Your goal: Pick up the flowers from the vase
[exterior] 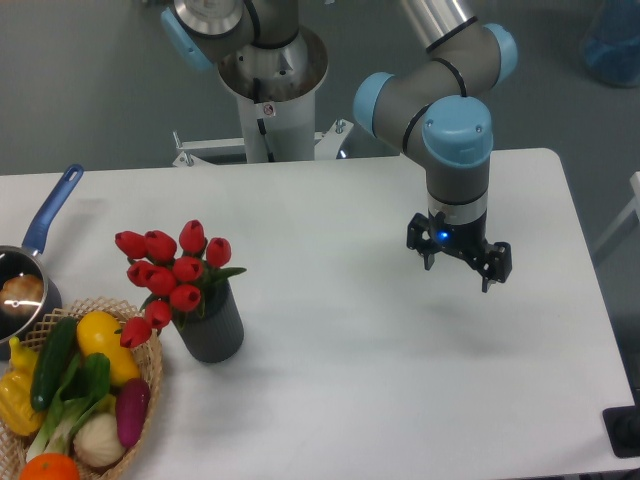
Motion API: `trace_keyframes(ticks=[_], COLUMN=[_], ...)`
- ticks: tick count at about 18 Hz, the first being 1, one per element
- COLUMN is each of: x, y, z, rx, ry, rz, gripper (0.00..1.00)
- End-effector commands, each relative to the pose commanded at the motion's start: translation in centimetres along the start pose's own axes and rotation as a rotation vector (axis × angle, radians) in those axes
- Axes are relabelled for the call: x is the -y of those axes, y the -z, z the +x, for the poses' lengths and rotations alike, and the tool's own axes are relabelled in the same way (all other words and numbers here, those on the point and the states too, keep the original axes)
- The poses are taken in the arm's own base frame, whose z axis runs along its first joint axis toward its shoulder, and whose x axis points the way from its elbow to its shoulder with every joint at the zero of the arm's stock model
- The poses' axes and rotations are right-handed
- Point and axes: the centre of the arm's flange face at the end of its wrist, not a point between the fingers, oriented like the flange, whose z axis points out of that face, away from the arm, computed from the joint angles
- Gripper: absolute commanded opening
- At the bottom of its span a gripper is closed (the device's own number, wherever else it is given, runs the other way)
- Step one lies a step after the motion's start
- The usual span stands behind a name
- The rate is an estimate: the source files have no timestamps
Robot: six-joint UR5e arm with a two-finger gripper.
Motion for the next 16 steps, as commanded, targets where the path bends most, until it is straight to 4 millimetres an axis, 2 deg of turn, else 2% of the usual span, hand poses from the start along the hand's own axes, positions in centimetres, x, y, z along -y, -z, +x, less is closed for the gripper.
trace_keyframes(ticks=[5, 7, 11, 16], x=[0.2, -0.3, -1.4, -1.2], y=[0.1, -1.2, -1.4, -0.4], z=[0.4, 2.4, 5.3, 5.5], rx=[-0.004, -0.041, -0.072, -0.057], ry=[-0.005, -0.004, 0.008, 0.014], rz=[-0.001, -0.012, -0.022, -0.011], gripper=[1.00, 1.00, 1.00, 1.00])
